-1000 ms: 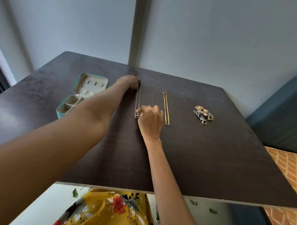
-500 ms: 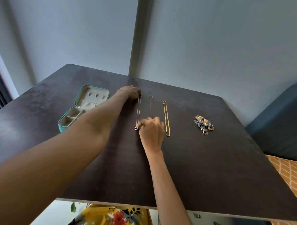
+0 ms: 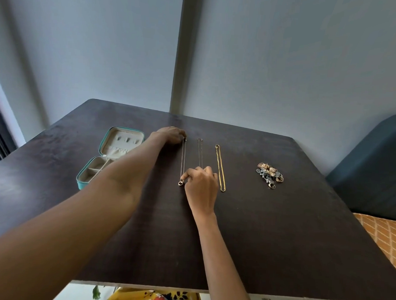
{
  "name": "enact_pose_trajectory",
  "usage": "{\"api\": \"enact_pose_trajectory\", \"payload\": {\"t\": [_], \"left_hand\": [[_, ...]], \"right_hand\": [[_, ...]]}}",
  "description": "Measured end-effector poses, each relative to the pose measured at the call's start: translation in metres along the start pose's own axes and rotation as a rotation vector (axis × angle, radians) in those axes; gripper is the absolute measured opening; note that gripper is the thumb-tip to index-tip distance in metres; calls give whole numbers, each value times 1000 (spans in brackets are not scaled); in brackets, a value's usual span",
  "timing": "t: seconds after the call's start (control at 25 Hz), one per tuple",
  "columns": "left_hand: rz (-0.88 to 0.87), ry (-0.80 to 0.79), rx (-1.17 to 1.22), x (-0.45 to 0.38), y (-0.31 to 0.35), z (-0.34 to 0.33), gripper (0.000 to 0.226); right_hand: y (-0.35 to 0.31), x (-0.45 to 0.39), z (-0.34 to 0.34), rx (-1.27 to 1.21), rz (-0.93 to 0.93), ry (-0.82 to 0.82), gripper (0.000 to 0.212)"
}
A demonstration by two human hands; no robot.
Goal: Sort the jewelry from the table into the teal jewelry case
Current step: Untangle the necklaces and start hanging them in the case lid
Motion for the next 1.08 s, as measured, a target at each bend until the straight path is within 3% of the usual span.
{"api": "enact_pose_trajectory", "payload": {"t": [0.16, 0.24, 0.32, 0.4, 0.52, 0.6, 1.08], "left_hand": [[43, -20, 183, 2, -4, 1, 48], [42, 72, 245, 0, 1, 14, 45], [-5, 177, 238, -4, 18, 31, 40], [-78, 201, 185, -9, 47, 35, 34], [-118, 172, 104, -24, 84, 22, 31], [-142, 158, 65, -34, 103, 9, 30], [-115, 183, -113, -55, 133, 0, 25]], "right_hand": [[17, -5, 11, -291, -211, 23, 39], [39, -18, 16, -455, -366, 28, 38], [71, -49, 19, -492, -486, 37, 30], [103, -87, 9, -417, -584, -113, 31], [132, -119, -33, -166, -557, -506, 31], [141, -128, -54, -59, -530, -594, 29], [155, -138, -71, 81, -502, -471, 26]]}}
Point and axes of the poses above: each hand's wrist, its own x-axis away from the middle knuckle, its own z-axis out of the back of the hand, y = z × x, the point moved 8 cm from there along -x, towards the middle knuckle, and after that the axes turned 4 degrees about -x, right-handed, at the moved point
